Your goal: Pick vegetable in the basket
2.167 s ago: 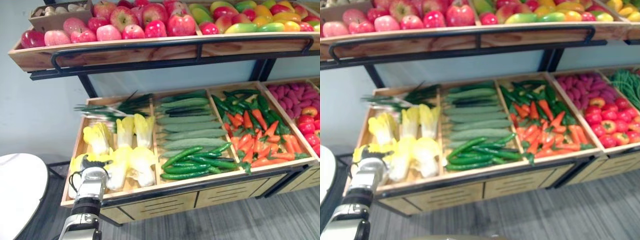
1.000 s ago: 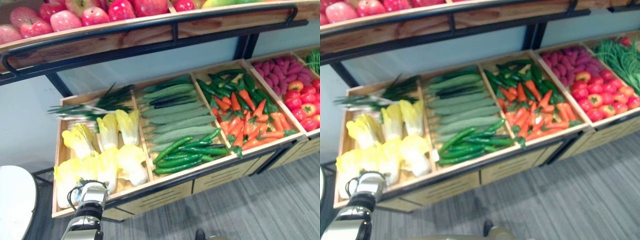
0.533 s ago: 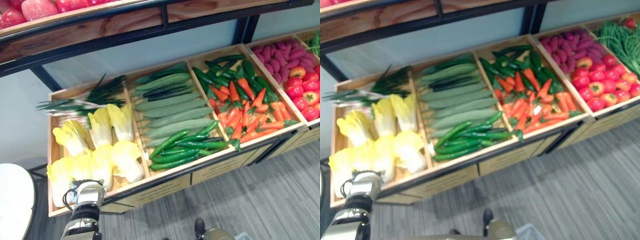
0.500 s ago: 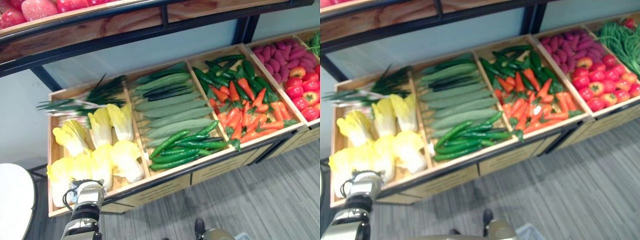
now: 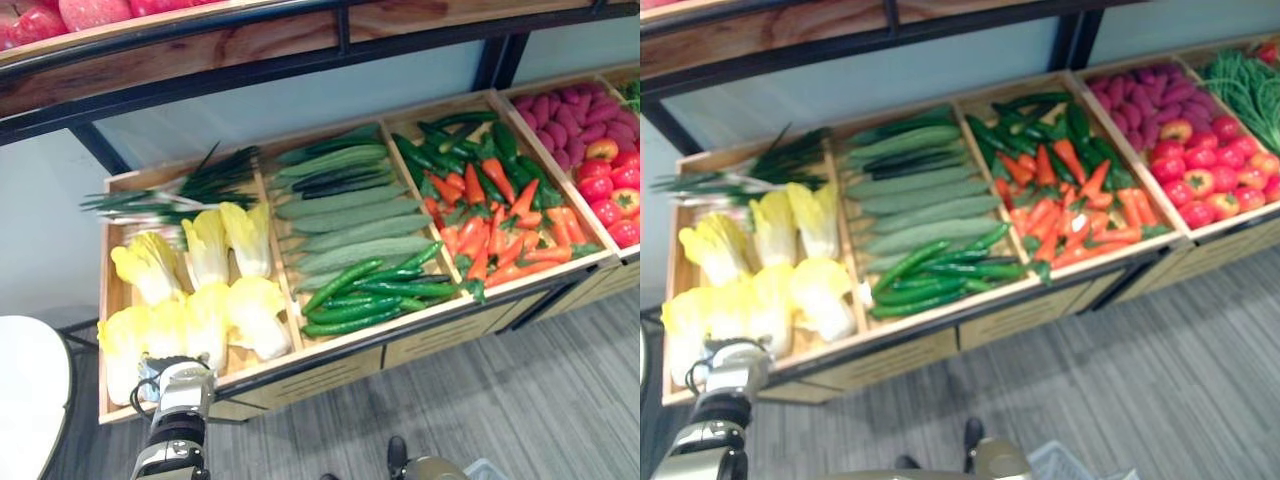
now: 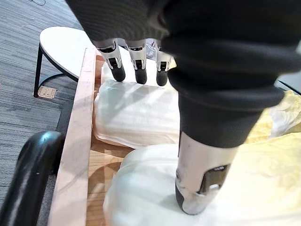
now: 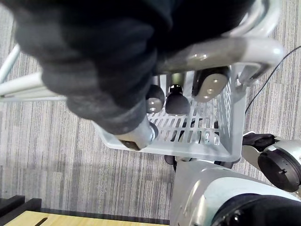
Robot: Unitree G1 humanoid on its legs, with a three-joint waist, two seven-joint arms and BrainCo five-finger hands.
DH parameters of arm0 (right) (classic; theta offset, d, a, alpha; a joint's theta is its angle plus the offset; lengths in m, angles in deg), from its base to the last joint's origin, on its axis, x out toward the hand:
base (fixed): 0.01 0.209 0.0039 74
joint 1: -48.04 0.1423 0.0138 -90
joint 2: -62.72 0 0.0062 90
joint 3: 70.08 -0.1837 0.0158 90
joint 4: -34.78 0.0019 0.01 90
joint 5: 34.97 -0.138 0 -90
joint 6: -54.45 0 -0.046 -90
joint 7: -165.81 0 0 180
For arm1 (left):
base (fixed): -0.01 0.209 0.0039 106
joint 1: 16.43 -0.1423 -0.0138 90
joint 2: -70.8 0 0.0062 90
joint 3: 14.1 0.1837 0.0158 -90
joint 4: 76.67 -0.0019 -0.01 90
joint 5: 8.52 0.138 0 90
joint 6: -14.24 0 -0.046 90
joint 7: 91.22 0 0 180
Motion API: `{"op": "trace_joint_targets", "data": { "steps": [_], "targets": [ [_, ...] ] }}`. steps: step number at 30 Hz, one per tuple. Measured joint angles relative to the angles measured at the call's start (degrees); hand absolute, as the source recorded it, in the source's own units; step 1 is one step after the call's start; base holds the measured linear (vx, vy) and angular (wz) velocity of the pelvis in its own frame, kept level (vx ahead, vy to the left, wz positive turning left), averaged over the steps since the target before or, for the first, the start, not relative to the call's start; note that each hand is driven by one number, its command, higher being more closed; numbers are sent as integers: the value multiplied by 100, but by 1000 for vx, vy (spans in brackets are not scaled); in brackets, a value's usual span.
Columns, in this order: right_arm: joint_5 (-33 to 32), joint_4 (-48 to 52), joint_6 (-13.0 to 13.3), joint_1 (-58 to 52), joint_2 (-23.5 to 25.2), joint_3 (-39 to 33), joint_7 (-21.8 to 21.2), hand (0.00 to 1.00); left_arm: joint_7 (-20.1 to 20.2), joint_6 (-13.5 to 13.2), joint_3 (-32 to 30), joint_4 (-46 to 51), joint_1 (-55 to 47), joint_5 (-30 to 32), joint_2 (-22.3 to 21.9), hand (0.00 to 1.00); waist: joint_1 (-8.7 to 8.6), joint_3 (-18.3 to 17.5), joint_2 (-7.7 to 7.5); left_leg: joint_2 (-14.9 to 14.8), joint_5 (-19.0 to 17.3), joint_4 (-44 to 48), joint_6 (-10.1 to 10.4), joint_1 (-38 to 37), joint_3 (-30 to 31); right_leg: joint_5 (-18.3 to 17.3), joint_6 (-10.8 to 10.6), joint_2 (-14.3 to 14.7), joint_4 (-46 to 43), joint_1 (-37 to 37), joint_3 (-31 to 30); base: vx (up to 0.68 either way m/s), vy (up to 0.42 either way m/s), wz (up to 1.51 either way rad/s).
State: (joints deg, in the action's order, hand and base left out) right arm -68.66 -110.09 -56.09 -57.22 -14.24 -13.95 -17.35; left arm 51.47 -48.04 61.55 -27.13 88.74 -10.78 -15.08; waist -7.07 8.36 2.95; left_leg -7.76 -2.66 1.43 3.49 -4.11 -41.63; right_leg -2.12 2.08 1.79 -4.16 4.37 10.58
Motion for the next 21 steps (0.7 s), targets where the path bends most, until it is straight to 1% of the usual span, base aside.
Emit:
{"op": "trace_joint_targets", "data": {
  "steps": [5,8,12,16,18,21],
  "targets": [
    [-2,-4,-4,-25,0,66,2,100,-32,-12,72,44,-14,4,1,0,0,-34,-22,15,5,-11,-5,-34,50,18,27,-9,22,-68,29,-3,14,4],
    [-2,-6,-3,-54,1,67,2,100,-67,-86,114,213,-46,5,4,0,2,-54,-14,33,26,-20,-9,-30,128,21,29,-16,35,-82,64,-5,17,7],
    [-2,-25,-14,-113,-5,67,6,100,-74,-94,283,487,-108,29,51,0,2,-158,2,43,51,-43,-12,-69,167,24,30,-10,78,-146,96,4,10,5],
    [-2,-136,-21,-192,-43,66,9,100,-75,-88,504,679,-97,32,143,0,-8,-255,45,73,94,-147,1,-196,219,28,27,6,155,-287,131,1,2,6],
    [-2,-226,-18,-198,-80,62,11,100,-74,-87,518,797,-86,33,159,0,-8,-295,75,88,113,-183,4,-196,240,35,20,8,166,-287,131,-8,-2,3],
    [-3,-247,-19,-231,-103,54,20,100,-57,-83,632,899,-44,85,251,0,-13,-321,103,133,204,-328,-12,-226,279,66,-16,18,220,-308,148,-17,-4,6]
  ]
}}
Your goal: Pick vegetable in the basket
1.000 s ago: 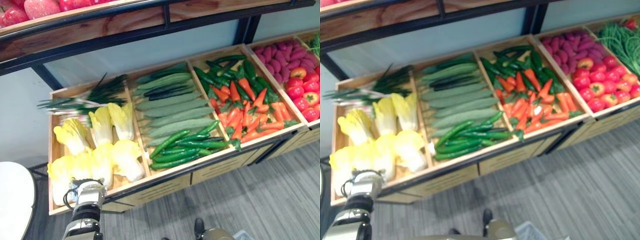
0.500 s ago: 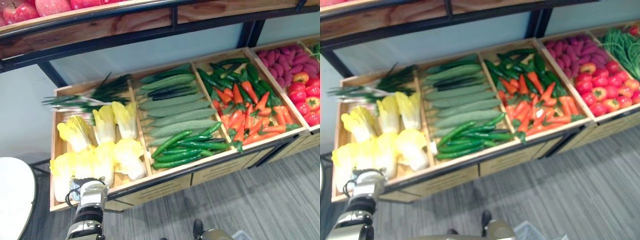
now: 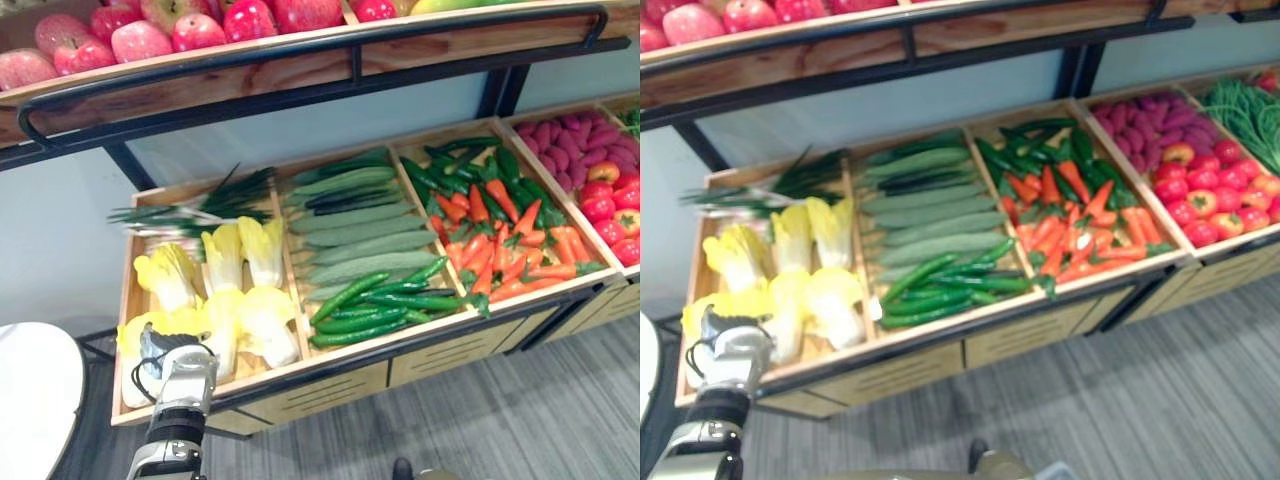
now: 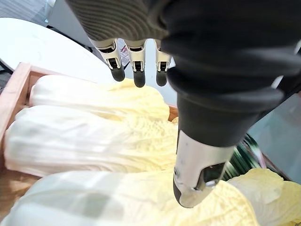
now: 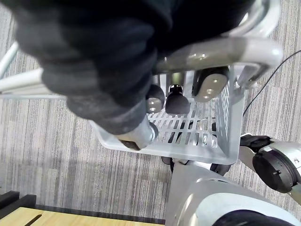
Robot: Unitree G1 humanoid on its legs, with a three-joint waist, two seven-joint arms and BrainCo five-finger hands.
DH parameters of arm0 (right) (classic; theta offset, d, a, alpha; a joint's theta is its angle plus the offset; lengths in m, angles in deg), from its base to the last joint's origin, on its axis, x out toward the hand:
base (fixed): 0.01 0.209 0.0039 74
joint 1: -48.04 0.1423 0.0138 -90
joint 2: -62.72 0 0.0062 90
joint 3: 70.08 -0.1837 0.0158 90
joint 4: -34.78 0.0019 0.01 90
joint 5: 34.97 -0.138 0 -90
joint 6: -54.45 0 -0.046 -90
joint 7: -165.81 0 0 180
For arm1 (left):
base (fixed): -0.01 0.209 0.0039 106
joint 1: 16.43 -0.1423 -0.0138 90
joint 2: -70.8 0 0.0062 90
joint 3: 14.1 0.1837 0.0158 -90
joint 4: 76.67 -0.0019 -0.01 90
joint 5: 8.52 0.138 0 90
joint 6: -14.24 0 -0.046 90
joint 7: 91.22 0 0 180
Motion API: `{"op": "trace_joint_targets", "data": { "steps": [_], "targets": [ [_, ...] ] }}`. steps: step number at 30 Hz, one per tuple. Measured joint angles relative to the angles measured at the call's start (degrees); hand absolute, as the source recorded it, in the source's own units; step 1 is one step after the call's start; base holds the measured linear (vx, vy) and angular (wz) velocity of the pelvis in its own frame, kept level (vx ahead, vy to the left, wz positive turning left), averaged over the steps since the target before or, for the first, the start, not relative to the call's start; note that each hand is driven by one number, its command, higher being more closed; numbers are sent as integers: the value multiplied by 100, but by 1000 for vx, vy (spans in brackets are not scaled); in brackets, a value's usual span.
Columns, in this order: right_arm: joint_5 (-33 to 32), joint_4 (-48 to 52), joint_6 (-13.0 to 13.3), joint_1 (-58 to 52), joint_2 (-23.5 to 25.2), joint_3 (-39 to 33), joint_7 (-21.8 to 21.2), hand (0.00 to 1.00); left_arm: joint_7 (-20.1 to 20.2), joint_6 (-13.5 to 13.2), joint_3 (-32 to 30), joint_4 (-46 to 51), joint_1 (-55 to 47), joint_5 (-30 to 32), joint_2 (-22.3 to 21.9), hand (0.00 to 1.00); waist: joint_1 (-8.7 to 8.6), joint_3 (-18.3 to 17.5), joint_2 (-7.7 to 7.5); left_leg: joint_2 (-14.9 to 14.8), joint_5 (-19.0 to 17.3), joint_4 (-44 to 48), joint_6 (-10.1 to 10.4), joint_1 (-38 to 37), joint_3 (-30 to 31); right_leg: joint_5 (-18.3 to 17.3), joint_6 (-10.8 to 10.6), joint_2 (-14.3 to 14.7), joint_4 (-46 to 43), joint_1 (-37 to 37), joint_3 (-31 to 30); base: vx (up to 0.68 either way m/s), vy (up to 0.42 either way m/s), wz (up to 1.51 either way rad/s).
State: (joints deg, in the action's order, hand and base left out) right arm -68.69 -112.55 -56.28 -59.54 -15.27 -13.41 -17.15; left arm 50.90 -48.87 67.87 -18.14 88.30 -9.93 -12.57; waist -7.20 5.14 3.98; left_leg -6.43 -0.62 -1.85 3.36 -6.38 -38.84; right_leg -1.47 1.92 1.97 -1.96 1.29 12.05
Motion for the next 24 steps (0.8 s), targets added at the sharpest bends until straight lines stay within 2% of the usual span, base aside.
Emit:
{"op": "trace_joint_targets", "data": {
  "steps": [4,7,11,15,20,24],
  "targets": [
    [0,-14,0,1,-5,4,14,100,132,108,140,110,80,2,114,0,2,-5,3,9,11,-15,-6,-12,16,22,-30,0,8,-16,3,0,0,0],
    [-1,-37,-3,1,-9,9,57,100,292,196,469,133,74,0,112,0,0,-10,4,54,48,-128,0,-51,23,68,-35,0,90,-47,3,0,0,0],
    [-6,-59,-15,8,-7,15,115,100,332,357,811,110,-16,-9,-46,0,-29,-10,2,118,109,-280,-25,-65,20,129,-69,-2,180,-45,-7,0,0,0],
    [-12,-215,-17,14,2,16,117,100,317,322,895,-413,-112,-8,-322,0,-44,-9,-16,135,113,-305,-27,-71,5,134,-76,-4,189,-36,-34,1,0,-1],
    [-16,-221,-15,36,4,22,110,100,136,77,982,-679,-103,-4,-345,0,-48,-12,-38,133,111,-306,-27,-88,-108,138,-78,17,183,-4,-154,2,-11,-12],
    [-19,-215,-12,61,-5,138,109,100,-62,75,981,-773,-80,-77,-368,0,-69,-8,-43,127,111,-304,-27,-73,-153,139,-78,27,168,34,-193,-6,-18,-6]
  ]
}}
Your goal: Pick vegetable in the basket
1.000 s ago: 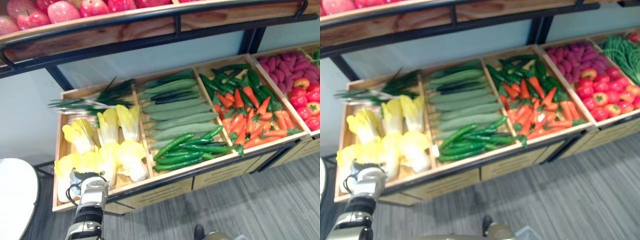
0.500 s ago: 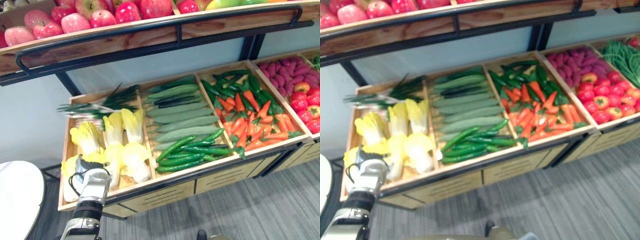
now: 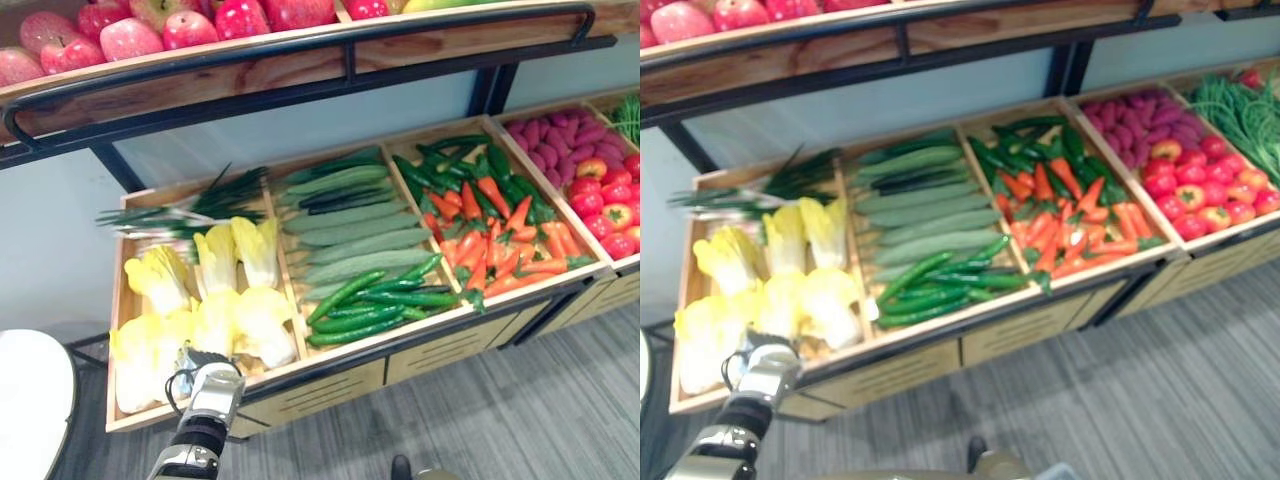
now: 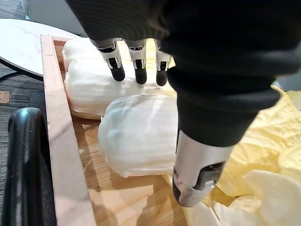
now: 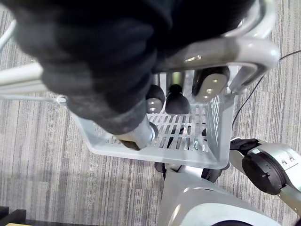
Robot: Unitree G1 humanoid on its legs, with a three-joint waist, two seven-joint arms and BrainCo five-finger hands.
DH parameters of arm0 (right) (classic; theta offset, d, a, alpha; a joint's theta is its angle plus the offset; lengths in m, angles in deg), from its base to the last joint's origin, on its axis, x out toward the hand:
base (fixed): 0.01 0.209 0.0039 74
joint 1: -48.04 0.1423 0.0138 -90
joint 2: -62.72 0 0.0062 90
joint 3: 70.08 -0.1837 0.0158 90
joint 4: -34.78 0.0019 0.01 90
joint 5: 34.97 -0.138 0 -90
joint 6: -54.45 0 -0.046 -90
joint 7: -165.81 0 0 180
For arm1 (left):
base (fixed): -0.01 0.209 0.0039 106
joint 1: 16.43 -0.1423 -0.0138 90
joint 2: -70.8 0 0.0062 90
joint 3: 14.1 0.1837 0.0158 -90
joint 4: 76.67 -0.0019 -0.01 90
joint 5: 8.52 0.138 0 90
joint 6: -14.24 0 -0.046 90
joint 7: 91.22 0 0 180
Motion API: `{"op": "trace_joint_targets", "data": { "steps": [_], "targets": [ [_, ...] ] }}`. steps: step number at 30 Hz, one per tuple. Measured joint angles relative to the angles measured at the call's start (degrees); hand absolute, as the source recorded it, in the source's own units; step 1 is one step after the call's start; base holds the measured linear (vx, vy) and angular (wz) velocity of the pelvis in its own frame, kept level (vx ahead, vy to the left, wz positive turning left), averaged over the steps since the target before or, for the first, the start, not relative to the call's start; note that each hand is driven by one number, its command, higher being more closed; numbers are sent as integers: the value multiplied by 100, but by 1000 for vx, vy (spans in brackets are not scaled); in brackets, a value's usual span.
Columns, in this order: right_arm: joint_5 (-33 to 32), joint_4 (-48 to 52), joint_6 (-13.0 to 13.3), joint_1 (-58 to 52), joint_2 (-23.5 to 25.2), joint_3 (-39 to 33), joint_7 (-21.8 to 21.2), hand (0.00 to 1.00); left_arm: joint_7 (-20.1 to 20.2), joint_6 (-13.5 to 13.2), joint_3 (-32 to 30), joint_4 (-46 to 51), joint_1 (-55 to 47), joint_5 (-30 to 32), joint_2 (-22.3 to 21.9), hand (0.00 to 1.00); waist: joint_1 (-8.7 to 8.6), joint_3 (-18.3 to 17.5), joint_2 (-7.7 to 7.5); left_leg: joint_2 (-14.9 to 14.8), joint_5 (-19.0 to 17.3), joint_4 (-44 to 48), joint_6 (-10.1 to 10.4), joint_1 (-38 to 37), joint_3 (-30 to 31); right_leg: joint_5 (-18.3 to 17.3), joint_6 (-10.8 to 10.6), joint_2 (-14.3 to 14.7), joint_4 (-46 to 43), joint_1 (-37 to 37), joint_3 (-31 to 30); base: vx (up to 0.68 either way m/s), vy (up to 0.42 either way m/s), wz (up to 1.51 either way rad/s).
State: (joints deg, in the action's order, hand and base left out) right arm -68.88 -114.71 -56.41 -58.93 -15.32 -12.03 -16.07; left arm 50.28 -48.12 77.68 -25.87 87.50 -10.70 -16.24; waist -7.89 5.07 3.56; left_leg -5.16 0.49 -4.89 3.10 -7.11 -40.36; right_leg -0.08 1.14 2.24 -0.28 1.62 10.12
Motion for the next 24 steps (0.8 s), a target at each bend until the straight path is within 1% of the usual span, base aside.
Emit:
{"op": "trace_joint_targets", "data": {
  "steps": [3,5,6,7,9,10,12,13,14,15,18,20,21,23,24],
  "targets": [
    [-30,6,10,4,-18,103,0,100,-179,-9,-1,-130,52,-5,-81,0,-8,20,-10,-7,-1,5,2,7,-14,-1,-1,4,1,11,-13,-6,-9,-1],
    [-39,16,11,35,-55,157,0,100,-371,-18,-27,-252,157,-220,-91,0,-35,73,-21,-16,-7,17,9,6,-54,-4,-3,8,4,19,-45,-24,-29,-7],
    [-39,19,12,59,-61,159,0,100,-405,-24,-56,-294,190,-246,-95,0,-55,100,-22,-18,-9,21,11,6,-67,-5,-4,8,4,23,-53,-31,-28,-11],
    [-39,40,24,106,-69,200,0,100,-501,-90,-127,-379,229,-377,-92,0,-87,175,-43,-27,-26,52,21,14,-112,-10,-11,8,0,39,-84,-36,-27,-17],
    [-53,127,29,134,-79,309,-4,100,-630,-122,-245,-433,306,-459,-99,0,-122,224,-20,-73,-97,206,30,140,-166,-26,-33,0,-73,182,-135,-40,-30,-15],
    [-96,216,29,145,-75,326,-7,100,-682,-146,-275,-450,387,-597,-96,0,-149,278,-3,-97,-139,310,8,263,-180,-32,-26,-14,-144,303,-142,-32,-18,-10],
    [-170,282,30,195,-70,338,-18,100,-744,-160,-427,-461,548,-709,-98,0,-143,386,-7,-146,-173,442,0,412,-273,-36,-21,-25,-255,486,-197,-35,-17,-16],
    [-260,328,33,230,-69,399,-41,100,-774,-213,-526,-497,646,-841,-54,0,-131,435,46,-183,-199,524,-7,462,-325,-41,-15,-25,-317,549,-217,-31,-24,-16],
    [-271,364,35,226,-70,436,-53,100,-776,-217,-589,-514,687,-882,-50,0,-136,488,-26,-201,-234,554,-7,516,-336,-46,-10,-24,-357,617,-228,-49,-30,-16],
    [-324,458,35,227,-63,512,-63,100,-776,-218,-694,-553,792,-915,-30,0,-130,506,-24,-233,-296,641,-39,609,-371,-67,23,-23,-448,735,-255,-41,-26,-14],
    [-491,637,54,239,-115,740,-124,100,-767,-229,-925,-613,986,-1265,37,0,-121,573,-56,-320,-368,835,-38,723,-519,-85,43,-18,-589,897,-303,-30,-16,-14],
    [-511,747,106,253,-127,901,-137,100,-696,-261,-1069,-624,1063,-1366,83,0,-117,619,-118,-402,-448,990,-2,760,-630,-86,45,-3,-601,936,-332,-26,-10,-10],
    [-542,791,142,268,-146,1033,-177,100,-611,-296,-1117,-620,1124,-1532,130,0,-115,649,-167,-459,-475,1107,3,806,-635,-86,45,5,-623,969,-333,-40,-6,-8],
    [-551,943,156,292,-169,1240,-250,100,-495,-358,-1165,-611,1212,-1582,199,0,-85,705,-235,-532,-507,1256,5,910,-709,-87,45,7,-694,1086,-349,-37,2,-6],
    [-550,975,158,319,-177,1292,-256,100,-439,-391,-1181,-605,1256,-1671,221,100,-62,725,-256,-585,-535,1338,9,961,-784,-84,40,7,-698,1134,-347,0,0,0]
  ]
}}
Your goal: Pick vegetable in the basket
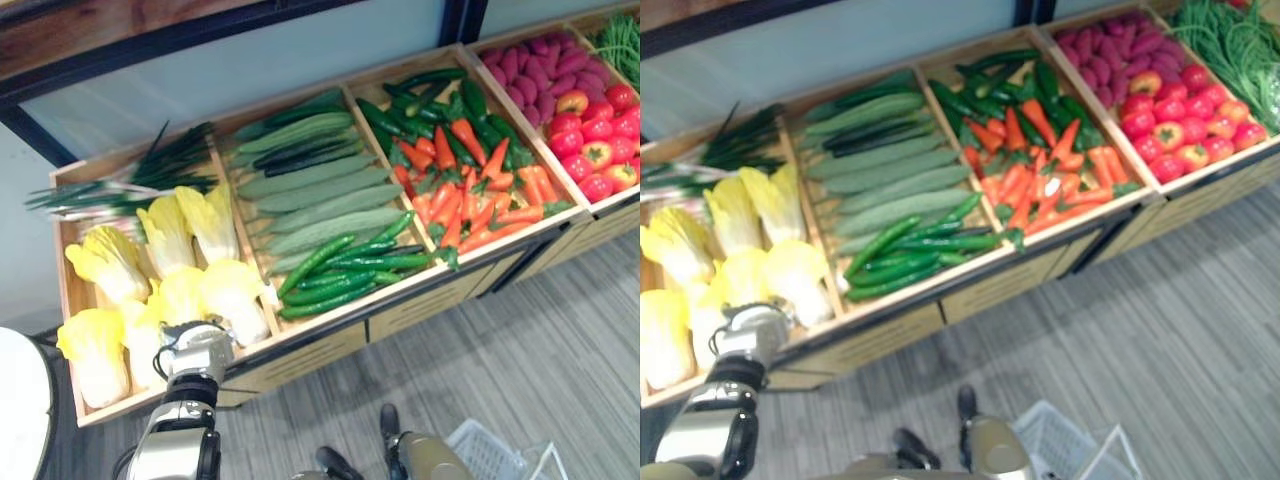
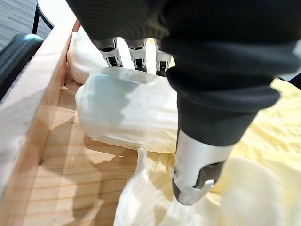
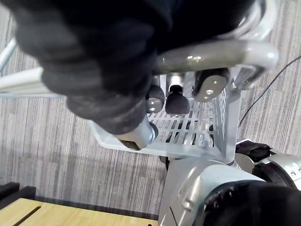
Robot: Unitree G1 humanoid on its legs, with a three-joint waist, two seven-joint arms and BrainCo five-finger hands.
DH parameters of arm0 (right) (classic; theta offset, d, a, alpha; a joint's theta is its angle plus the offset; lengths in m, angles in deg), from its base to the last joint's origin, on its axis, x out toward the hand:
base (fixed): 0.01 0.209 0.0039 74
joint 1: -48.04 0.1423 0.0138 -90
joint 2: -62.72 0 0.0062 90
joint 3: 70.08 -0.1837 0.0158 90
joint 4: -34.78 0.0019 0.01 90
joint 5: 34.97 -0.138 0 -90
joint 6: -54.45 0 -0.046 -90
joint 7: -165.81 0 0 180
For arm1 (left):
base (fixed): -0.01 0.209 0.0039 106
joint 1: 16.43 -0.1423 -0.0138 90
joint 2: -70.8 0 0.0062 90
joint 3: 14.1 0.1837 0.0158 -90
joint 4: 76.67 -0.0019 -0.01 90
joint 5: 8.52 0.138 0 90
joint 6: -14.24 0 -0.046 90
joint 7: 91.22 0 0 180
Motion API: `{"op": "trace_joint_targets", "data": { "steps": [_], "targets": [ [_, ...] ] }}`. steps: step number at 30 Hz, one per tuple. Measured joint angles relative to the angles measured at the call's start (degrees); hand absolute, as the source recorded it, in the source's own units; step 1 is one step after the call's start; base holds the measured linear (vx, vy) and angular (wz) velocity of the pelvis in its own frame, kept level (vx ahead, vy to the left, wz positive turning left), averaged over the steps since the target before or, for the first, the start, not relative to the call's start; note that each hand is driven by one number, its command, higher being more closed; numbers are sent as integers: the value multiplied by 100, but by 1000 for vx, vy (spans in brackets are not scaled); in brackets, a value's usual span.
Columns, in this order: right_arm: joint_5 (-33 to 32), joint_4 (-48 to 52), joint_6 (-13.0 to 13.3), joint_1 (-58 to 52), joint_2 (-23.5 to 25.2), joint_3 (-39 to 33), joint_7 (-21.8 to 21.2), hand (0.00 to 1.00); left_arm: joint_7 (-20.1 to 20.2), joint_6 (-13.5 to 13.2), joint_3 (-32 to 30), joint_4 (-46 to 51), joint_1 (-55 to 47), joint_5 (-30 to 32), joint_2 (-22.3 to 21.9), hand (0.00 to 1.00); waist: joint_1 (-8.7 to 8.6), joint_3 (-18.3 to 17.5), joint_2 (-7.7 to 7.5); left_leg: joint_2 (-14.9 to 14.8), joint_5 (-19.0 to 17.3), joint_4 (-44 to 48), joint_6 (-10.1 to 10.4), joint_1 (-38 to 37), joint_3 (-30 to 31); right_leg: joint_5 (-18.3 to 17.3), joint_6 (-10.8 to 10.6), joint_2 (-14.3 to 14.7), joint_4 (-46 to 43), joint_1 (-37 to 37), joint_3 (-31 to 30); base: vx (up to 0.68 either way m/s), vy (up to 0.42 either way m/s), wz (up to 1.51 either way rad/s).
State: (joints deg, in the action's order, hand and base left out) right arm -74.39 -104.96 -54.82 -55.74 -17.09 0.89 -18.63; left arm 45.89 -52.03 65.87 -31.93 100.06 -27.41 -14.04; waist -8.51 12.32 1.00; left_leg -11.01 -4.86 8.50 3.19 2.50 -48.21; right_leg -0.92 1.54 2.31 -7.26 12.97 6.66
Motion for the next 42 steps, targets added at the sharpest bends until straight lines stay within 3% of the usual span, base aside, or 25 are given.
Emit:
{"op": "trace_joint_targets", "data": {
  "steps": [3,6,9,16,26,32,39,40,41,42],
  "targets": [
    [-10,71,3,38,-71,200,-16,100,238,-65,-244,-9,101,-423,177,100,30,24,-34,-86,-19,127,8,87,-140,0,1,-6,6,90,38,2,8,1],
    [-168,109,-3,22,-116,335,-38,100,729,-172,-551,-5,106,-1031,318,100,100,32,-43,-168,-42,260,15,145,-160,0,0,-8,16,102,87,11,26,7],
    [-164,198,3,30,-134,449,-148,100,961,-227,-622,-8,77,-1219,403,100,103,53,-78,-178,-54,261,21,141,-205,-1,1,-10,72,86,82,18,44,-2],
    [-128,316,-17,102,-239,671,-251,100,1413,-684,-840,5,-153,-1707,420,100,116,83,-91,-194,-82,262,25,82,-380,18,-26,-29,173,52,66,28,59,-4],
    [184,317,-171,78,-211,567,-392,100,1620,-1206,-1015,-46,-459,-2154,345,100,118,112,-146,-150,-98,173,36,-275,-415,53,-77,-51,275,-319,113,55,56,-2],
    [575,-46,-171,46,-29,13,-473,100,1620,-1764,-1054,97,-714,-2385,51,100,116,45,-94,-132,-164,160,69,-514,-271,85,-123,-83,304,-641,238,82,50,10],
    [580,-296,-176,-65,17,-309,-444,100,1328,-1697,-1000,628,-1028,-2360,-89,100,113,-178,-11,29,-50,-42,5,-641,-110,91,-57,-145,300,-790,315,92,59,9],
    [579,-295,-175,-94,17,-316,-439,100,1313,-1679,-1001,668,-1054,-2351,-89,0,114,-178,-7,39,-49,-42,3,-684,-108,91,-57,-146,303,-830,315,64,50,1],
    [578,-295,-175,-152,28,-318,-437,100,1301,-1649,-1003,713,-1093,-2316,-87,0,117,-203,-1,49,-49,-49,3,-733,-99,90,-57,-148,304,-879,316,61,45,2],
    [577,-294,-175,-221,33,-318,-436,100,1346,-1444,-1007,810,-1141,-2030,-82,0,121,-255,23,67,-49,-76,2,-778,-89,90,-57,-148,323,-934,316,55,41,3]
  ]
}}
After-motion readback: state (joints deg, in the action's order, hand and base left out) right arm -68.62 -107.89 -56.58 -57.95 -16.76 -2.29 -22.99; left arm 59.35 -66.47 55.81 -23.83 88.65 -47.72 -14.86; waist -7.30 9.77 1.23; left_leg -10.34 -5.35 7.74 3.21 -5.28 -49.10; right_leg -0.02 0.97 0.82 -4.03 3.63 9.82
